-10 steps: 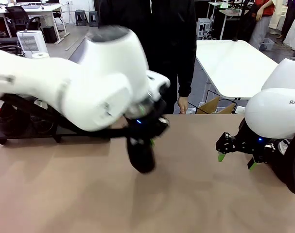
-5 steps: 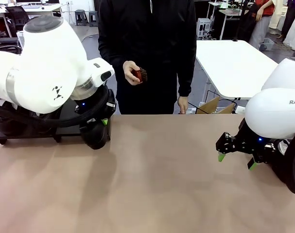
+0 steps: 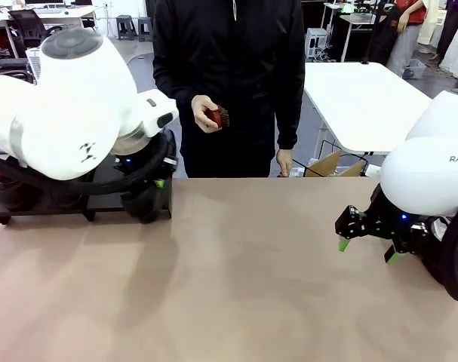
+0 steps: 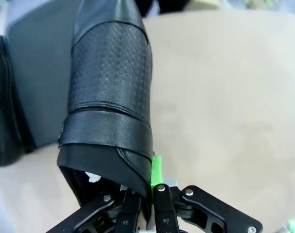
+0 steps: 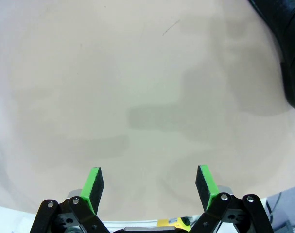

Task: Organize the shoes by placing them on the stand.
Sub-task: Place the Shoe from the middle of the table onto the Shoes Stand.

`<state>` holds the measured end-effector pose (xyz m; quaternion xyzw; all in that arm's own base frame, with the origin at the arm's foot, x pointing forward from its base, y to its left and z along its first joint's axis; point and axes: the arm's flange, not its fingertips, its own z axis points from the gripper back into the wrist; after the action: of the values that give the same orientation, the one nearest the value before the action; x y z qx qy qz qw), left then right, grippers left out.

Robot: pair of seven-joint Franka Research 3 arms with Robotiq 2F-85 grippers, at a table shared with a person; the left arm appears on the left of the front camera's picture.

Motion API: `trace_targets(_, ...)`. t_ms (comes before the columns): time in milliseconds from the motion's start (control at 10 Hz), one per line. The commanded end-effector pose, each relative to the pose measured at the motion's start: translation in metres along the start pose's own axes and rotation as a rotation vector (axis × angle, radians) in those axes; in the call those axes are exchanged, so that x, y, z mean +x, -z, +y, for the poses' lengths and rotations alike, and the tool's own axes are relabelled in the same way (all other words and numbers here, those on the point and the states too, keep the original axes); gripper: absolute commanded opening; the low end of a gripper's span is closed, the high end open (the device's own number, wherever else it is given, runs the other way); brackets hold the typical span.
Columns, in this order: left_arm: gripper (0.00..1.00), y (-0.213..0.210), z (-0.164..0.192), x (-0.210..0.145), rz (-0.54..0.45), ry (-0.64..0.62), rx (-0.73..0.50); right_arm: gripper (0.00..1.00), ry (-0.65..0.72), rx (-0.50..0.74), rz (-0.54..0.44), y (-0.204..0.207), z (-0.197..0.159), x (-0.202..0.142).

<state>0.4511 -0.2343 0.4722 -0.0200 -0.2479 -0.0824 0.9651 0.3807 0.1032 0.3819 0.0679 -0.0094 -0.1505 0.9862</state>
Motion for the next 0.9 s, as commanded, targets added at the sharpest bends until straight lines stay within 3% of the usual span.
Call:
trace_targets(0,0.00,0.030,0.018,0.016,-0.158,-0.080,0.191,1.00,0.001,0.001,-0.004,-0.001,0.001,0.000)
trace_targets(200,0.00,0.054,0.030,0.027,-0.229,-0.128,0.243,1.00,0.001,0.001,-0.004,-0.001,0.001,0.000)
trace_targets(400,0.00,0.075,0.036,0.032,-0.221,-0.172,0.286,1.00,0.001,0.001,-0.004,-0.001,0.001,0.000)
trace_targets(800,0.00,0.097,0.045,0.032,-0.211,-0.094,0.332,1.00,0.001,0.001,-0.004,-0.001,0.001,0.000)
